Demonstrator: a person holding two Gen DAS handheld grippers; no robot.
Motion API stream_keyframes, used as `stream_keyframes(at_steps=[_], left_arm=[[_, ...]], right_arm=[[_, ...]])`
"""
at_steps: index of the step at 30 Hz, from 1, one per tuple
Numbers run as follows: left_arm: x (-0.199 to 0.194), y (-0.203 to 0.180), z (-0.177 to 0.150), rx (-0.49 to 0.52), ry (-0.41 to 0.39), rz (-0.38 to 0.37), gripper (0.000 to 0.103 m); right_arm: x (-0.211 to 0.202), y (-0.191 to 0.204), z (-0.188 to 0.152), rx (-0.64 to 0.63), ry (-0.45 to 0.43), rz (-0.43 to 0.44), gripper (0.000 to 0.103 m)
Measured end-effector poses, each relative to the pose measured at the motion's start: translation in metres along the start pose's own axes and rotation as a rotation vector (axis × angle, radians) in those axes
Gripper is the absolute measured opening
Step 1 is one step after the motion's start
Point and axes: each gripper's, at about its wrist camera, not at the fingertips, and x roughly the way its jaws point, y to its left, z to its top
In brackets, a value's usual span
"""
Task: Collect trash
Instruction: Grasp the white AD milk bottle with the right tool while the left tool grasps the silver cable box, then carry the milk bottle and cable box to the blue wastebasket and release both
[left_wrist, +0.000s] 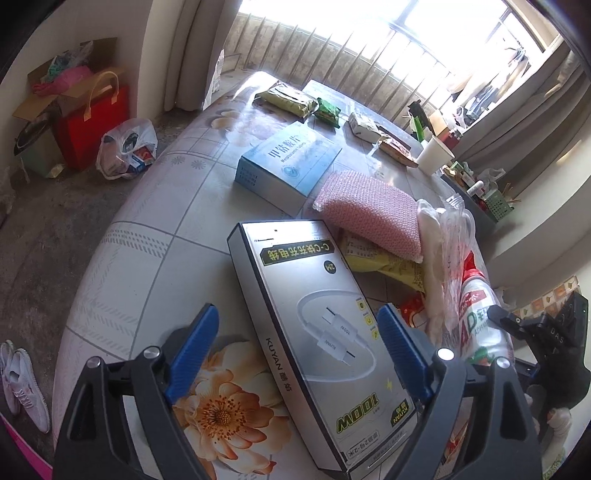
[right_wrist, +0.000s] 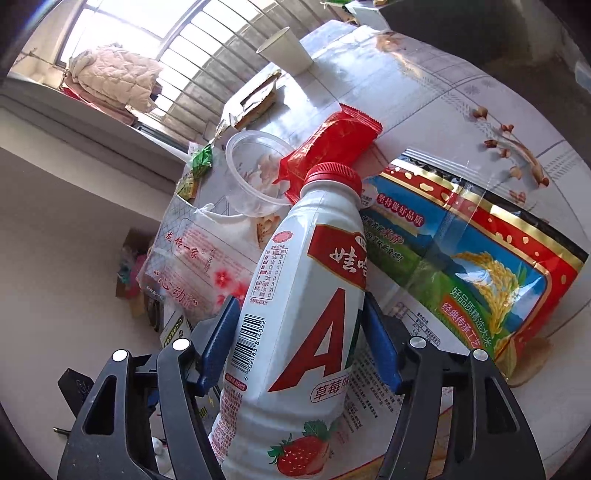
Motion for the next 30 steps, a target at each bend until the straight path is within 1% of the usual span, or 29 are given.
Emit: stream_keyframes(at_steps=[2, 4, 8, 12, 16, 19, 21, 22, 24, 26, 28, 30], left_arm=[[0.002, -0.008, 0.002, 0.005, -0.018, 0.027, 0.094], [0.007, -0.017, 0.003, 0.014, -0.021, 0.071, 0.097], [0.023, -0.031, 0.001, 0.006, -0.043, 0.210, 0.097], [0.039, -0.044, -0.003, 0.034, -0.040, 0.309, 0.097], [0.054, -0.051, -0.007, 0.062, -0.026, 0.378, 0.097], [0.057, -0.053, -0.010, 0.095, -0.011, 0.380, 0.097], [0.057, -0.054, -0.012, 0.153, 0.006, 0.366, 0.097], [0.056, -0.055, -0.012, 0.195, 0.022, 0.345, 0.097], [0.050, -0.057, -0.014, 0.287, 0.027, 0.305, 0.096], [0.044, -0.058, -0.019, 0.403, 0.036, 0.302, 0.094], [0.037, -0.056, -0.024, 0.518, 0.050, 0.270, 0.094], [0.031, -0.053, -0.028, 0.606, 0.076, 0.243, 0.094]], right_arm=[[-0.013, -0.001, -0.004, -0.018, -0.023, -0.001, 0.061], [-0.022, -0.002, -0.009, -0.029, -0.037, 0.001, 0.061], [-0.036, -0.008, -0.022, -0.040, -0.066, -0.013, 0.061], [-0.039, -0.010, -0.030, -0.060, -0.076, -0.025, 0.061], [-0.037, -0.010, -0.035, -0.076, -0.071, -0.019, 0.061], [-0.038, -0.012, -0.039, -0.083, -0.070, -0.013, 0.061], [-0.041, -0.013, -0.041, -0.093, -0.075, -0.013, 0.061], [-0.042, -0.013, -0.041, -0.098, -0.077, -0.015, 0.061], [-0.042, -0.010, -0.040, -0.125, -0.073, -0.017, 0.061], [-0.044, -0.008, -0.040, -0.152, -0.072, -0.022, 0.061], [-0.043, -0.005, -0.040, -0.181, -0.067, -0.030, 0.061], [-0.040, -0.002, -0.039, -0.206, -0.056, -0.030, 0.061]])
